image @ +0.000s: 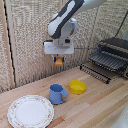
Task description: Kindly employ your clamp to softly take hold of the bread. Delicately rest it on the oven pan, verifying that it is even on the surface. Using your clamp and attentiveness, smoothly glide the pan into the oven and along the appropriate brackets, securing it in position.
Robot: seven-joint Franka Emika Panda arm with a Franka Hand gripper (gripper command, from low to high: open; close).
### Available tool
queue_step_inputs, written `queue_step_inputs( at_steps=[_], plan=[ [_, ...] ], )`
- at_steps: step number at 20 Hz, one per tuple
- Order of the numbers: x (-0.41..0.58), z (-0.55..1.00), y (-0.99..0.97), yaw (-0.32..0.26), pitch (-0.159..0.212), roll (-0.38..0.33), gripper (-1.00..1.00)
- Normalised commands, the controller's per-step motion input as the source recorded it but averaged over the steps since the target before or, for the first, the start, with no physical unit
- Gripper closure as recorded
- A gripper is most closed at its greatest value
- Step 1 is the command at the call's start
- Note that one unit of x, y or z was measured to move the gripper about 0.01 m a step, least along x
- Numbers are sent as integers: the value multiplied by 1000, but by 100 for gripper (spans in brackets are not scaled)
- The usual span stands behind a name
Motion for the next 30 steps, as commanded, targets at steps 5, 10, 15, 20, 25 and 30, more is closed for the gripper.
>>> queue_step_inputs(
  at_steps=[5,10,15,20,25,30],
  plan=[
    [-78,507,-585,-201,8,20,100],
    [-47,385,-575,-209,-31,4,100],
    [0,282,-635,-193,-111,0,100],
    [13,322,-772,-144,-96,3,100],
    [13,355,-811,-131,-74,5,100],
    [0,173,-756,-162,-19,0,100]
  ],
)
